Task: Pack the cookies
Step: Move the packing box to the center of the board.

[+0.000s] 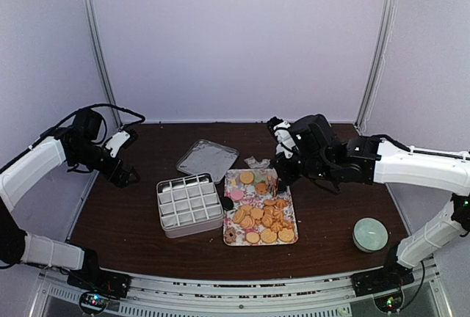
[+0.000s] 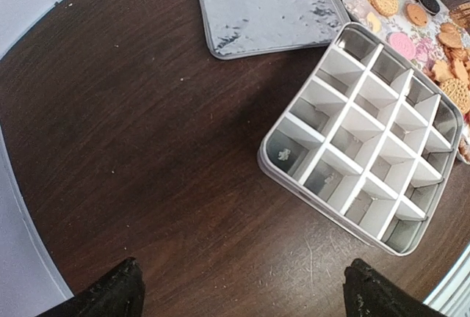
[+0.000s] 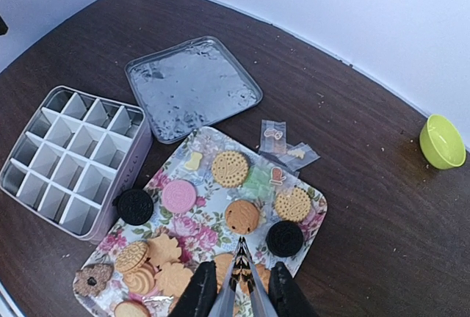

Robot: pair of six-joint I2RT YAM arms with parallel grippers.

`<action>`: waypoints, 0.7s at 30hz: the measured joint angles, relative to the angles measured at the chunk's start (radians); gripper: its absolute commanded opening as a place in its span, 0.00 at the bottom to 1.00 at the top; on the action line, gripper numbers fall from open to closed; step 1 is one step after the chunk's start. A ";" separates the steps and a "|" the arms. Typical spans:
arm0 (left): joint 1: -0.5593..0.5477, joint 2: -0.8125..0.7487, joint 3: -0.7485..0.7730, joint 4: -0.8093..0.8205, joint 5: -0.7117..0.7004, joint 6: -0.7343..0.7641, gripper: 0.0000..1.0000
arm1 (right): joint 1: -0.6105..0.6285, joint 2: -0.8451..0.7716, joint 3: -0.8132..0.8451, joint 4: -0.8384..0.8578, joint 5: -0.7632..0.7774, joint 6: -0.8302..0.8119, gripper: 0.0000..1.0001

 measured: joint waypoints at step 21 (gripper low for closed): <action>0.000 -0.011 -0.010 0.024 0.010 -0.007 0.97 | 0.000 0.185 0.055 0.066 0.082 0.010 0.00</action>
